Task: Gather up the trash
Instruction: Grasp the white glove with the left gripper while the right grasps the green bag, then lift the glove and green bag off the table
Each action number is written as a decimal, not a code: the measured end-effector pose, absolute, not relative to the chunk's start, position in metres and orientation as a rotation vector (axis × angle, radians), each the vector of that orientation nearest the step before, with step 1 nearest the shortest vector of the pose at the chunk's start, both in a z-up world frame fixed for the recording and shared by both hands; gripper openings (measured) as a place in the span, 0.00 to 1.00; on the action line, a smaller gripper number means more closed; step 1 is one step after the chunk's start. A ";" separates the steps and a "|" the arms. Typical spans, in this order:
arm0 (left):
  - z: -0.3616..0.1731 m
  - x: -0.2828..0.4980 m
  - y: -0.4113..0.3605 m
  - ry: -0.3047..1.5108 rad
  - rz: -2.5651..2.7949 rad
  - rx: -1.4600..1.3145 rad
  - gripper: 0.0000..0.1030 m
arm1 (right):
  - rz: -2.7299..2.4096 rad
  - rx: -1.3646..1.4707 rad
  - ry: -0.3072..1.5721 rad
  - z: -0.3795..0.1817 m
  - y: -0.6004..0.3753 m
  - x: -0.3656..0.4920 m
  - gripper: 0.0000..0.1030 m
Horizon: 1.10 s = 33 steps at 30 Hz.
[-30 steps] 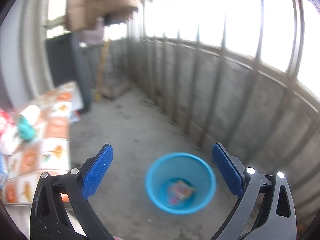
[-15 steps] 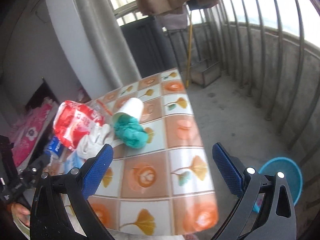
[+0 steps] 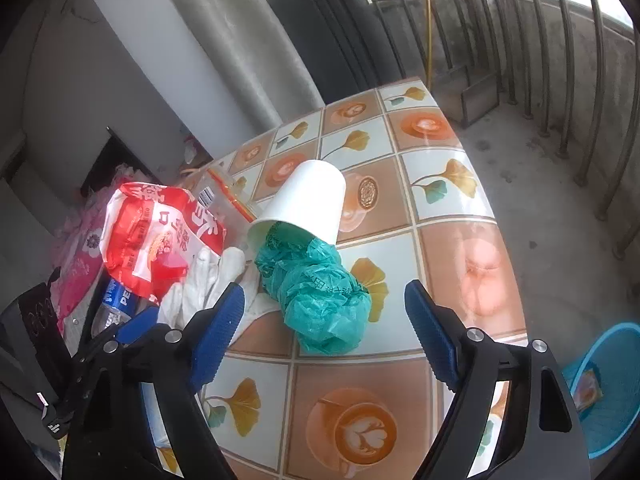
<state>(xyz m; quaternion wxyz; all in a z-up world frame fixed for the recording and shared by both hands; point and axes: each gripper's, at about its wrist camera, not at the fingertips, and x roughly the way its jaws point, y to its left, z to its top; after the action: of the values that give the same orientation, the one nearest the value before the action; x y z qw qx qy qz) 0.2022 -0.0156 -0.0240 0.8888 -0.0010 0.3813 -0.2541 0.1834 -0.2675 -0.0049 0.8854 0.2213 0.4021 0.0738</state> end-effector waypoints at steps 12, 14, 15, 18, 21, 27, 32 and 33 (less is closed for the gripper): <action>-0.031 0.210 -0.018 0.796 -0.541 -0.009 0.14 | 0.206 0.476 0.889 -0.021 -0.263 0.194 0.42; -0.030 0.207 -0.018 0.788 -0.545 -0.005 0.09 | 0.207 0.472 0.886 -0.019 -0.263 0.192 0.40; -0.029 0.206 -0.017 0.784 -0.547 -0.005 0.08 | 0.208 0.472 0.882 -0.018 -0.263 0.191 0.39; -0.026 0.204 -0.017 0.771 -0.556 -0.018 0.06 | 0.210 0.474 0.869 -0.014 -0.265 0.186 0.38; -0.021 0.200 -0.015 0.746 -0.570 -0.038 0.05 | 0.208 0.479 0.853 -0.010 -0.267 0.182 0.37; -0.003 0.189 -0.015 0.673 -0.616 -0.063 0.05 | 0.205 0.491 0.828 -0.001 -0.273 0.171 0.36; 0.011 0.182 -0.016 0.640 -0.647 -0.104 0.05 | 0.208 0.490 0.811 0.008 -0.274 0.160 0.36; 0.013 0.181 -0.016 0.634 -0.651 -0.112 0.05 | 0.209 0.491 0.807 0.010 -0.274 0.158 0.36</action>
<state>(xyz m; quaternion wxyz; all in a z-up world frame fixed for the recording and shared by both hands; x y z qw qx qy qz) 0.1810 -0.0162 0.0130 0.8970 -0.0539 0.3063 -0.3143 0.1579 -0.2742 0.0095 0.8853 0.2359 0.3879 0.1005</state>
